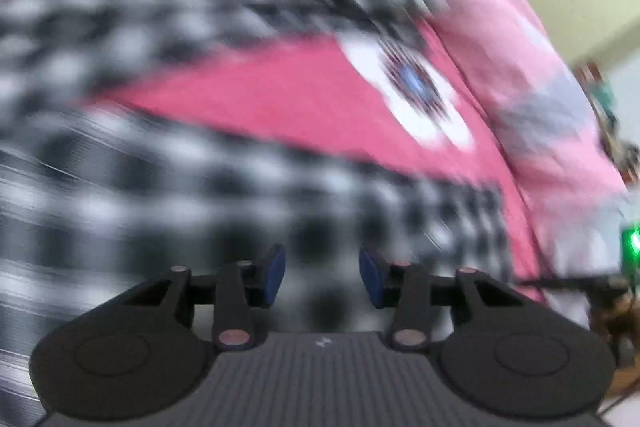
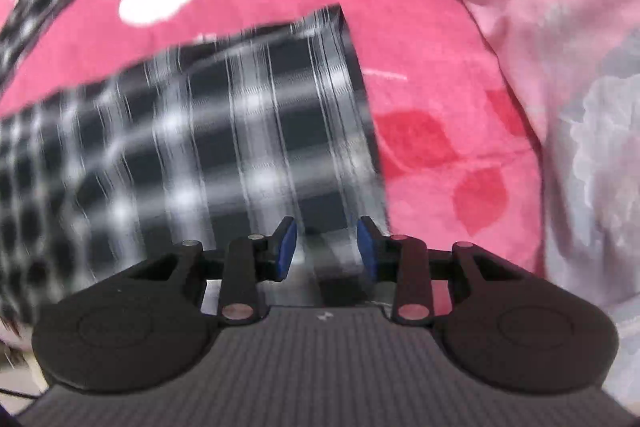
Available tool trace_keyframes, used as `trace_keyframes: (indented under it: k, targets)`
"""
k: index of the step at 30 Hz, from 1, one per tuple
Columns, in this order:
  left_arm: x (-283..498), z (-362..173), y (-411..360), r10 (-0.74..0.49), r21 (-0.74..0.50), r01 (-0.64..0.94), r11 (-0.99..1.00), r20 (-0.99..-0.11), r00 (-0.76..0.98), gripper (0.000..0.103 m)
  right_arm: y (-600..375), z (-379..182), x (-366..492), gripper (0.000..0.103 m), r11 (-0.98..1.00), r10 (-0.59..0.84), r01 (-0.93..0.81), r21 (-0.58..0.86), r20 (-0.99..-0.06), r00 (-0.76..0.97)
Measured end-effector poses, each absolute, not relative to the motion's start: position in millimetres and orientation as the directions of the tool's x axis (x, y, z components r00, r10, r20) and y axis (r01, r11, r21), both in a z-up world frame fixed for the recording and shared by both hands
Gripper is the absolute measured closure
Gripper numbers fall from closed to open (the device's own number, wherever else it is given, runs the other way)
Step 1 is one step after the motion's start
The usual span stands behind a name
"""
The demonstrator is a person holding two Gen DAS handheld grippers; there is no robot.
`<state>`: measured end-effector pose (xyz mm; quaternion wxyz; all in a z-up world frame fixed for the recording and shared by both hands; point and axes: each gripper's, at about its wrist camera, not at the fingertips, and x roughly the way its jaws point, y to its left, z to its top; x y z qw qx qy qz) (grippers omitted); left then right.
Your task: Fold clothes
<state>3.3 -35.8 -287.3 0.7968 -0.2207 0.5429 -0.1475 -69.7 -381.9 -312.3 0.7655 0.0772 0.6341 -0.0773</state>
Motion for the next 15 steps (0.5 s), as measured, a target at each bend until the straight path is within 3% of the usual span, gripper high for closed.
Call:
trace_keyframes:
  k: [5,12,15]
  targets:
    - [-17,-292,-115,-0.504,-0.461,0.214,0.861,-0.829,0.243,0.065,-388,-321,-80,0.071,0.993,-0.001,0.119,0.019,-0.986,0.166]
    - [-54,-305,-172,-0.392,-0.276,0.488,0.828,-0.908,0.151,0.066,-407,-342,-89,0.071,0.991,0.000,0.136,0.019,-0.990,0.139]
    - [-66,-313,-189,-0.332,-0.197,0.557,0.807,-0.931,0.152,0.070,-415,-347,-91,0.081,0.986,0.042,0.156,0.065,-0.989,0.143]
